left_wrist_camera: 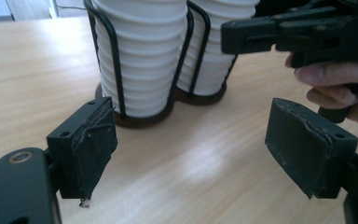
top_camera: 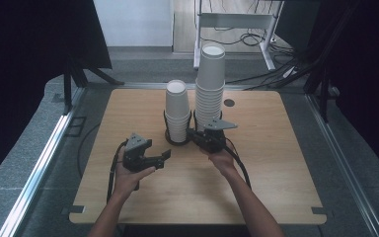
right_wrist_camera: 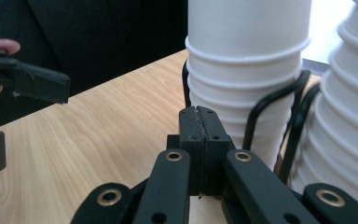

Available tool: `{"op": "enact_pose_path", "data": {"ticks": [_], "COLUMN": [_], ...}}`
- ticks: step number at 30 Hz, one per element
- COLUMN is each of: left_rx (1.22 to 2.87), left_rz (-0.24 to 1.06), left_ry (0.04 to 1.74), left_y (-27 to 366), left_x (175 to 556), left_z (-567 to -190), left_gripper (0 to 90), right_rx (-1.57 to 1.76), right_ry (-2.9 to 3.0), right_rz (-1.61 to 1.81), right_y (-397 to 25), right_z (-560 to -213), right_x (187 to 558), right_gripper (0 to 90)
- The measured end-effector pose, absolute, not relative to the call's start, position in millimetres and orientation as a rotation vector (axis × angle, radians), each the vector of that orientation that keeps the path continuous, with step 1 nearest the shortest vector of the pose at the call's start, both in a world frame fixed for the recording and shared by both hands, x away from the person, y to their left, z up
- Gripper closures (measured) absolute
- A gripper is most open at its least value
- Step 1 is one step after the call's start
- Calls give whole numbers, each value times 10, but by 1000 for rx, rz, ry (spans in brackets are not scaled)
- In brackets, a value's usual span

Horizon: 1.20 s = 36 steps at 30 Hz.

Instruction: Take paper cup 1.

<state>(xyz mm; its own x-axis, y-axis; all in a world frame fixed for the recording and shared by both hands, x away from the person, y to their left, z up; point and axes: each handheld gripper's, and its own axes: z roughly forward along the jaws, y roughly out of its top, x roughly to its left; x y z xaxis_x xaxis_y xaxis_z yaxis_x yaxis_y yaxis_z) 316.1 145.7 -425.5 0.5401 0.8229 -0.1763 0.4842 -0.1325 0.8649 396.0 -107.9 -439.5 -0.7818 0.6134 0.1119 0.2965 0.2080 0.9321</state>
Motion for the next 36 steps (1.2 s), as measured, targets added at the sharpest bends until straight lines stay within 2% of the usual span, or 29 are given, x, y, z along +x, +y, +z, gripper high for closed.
{"op": "enact_pose_path", "data": {"ticks": [9,13,29,36], "left_rx": [1787,1760,1739,1721], "left_rz": [469,574,559,550], "left_ry": [1131,1104,1132,1112], "left_y": [1462,1430,1284,1168], "left_x": [3491,3601,4030,4176], "left_z": [-4109,-4021,-3937,-3867], "left_gripper": [134,149,147,117], "right_rx": [896,905,915,917], "right_ry": [2208,2230,2222,2223], "right_rz": [1587,1571,1592,1596], "right_y": [-925,-887,-875,-876], "right_z": [-4345,-4372,-4388,-4392], "right_x": [4191,4253,4295,4304], "right_gripper": [896,896,895,895]}}
